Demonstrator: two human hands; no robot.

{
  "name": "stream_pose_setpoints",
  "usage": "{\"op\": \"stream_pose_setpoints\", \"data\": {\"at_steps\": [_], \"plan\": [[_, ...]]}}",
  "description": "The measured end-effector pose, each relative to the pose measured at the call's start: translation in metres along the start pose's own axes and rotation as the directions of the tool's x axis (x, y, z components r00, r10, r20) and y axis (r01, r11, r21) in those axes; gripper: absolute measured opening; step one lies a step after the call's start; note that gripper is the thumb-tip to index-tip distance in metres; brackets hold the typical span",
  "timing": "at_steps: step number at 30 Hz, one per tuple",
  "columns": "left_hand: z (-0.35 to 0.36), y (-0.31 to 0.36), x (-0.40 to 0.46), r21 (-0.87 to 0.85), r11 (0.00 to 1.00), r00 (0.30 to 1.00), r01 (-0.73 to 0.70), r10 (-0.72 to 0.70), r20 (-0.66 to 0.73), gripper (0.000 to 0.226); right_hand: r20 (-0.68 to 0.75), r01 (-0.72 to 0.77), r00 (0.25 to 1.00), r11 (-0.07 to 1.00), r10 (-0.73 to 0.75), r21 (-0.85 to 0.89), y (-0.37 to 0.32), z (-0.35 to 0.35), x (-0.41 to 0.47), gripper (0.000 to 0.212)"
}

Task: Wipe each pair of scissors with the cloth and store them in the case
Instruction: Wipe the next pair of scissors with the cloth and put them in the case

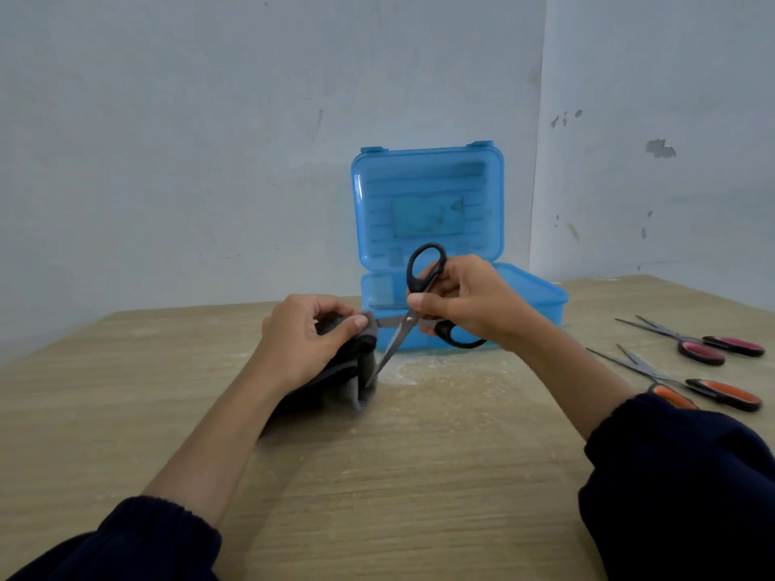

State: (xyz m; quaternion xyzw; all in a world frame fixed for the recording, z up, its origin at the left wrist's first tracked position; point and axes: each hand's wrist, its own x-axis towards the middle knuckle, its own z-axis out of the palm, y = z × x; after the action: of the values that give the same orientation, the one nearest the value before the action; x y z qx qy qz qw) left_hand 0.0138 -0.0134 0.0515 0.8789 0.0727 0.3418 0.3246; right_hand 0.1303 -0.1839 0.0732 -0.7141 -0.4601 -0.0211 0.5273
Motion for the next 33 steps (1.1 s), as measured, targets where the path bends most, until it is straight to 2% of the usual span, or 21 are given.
{"op": "stream_pose_setpoints", "data": {"at_steps": [2,7,17,19,24,28,31,33], "plan": [[0.003,0.004,-0.002,-0.047,0.998,0.999,-0.034,0.034,0.007,0.002,0.013,0.009,1.000,0.999,-0.009,-0.038,0.000,0.002,0.000,0.011],[0.010,0.005,-0.005,-0.065,0.995,0.992,-0.071,0.077,0.096,0.004,0.029,0.012,1.000,0.999,-0.011,-0.032,0.001,0.015,-0.001,0.008],[0.001,-0.003,-0.003,-0.062,0.996,0.998,-0.060,0.062,0.030,0.005,-0.023,-0.042,0.999,0.998,0.043,0.055,-0.003,-0.014,-0.003,0.016],[0.001,-0.006,-0.003,-0.059,0.997,0.999,-0.042,0.043,0.020,0.007,-0.059,-0.059,0.996,0.996,0.063,0.061,-0.002,-0.017,-0.004,0.015],[0.004,-0.014,-0.004,-0.011,0.999,0.999,0.032,-0.032,-0.035,0.004,-0.217,-0.084,0.972,0.995,0.093,0.052,0.007,-0.025,-0.005,0.030],[0.011,-0.017,-0.009,0.074,0.997,0.998,0.037,-0.040,0.042,0.012,-0.381,-0.096,0.914,0.988,0.136,0.122,0.012,-0.019,-0.003,0.031],[0.020,-0.011,-0.012,0.175,0.984,0.996,-0.022,0.006,0.091,0.019,-0.437,-0.084,0.881,0.969,0.180,0.231,0.014,-0.008,-0.002,0.031],[0.025,-0.005,-0.012,0.239,0.968,0.996,-0.079,0.065,0.064,0.017,-0.428,-0.054,0.876,0.928,0.221,0.367,0.014,0.000,0.000,0.029]]}}
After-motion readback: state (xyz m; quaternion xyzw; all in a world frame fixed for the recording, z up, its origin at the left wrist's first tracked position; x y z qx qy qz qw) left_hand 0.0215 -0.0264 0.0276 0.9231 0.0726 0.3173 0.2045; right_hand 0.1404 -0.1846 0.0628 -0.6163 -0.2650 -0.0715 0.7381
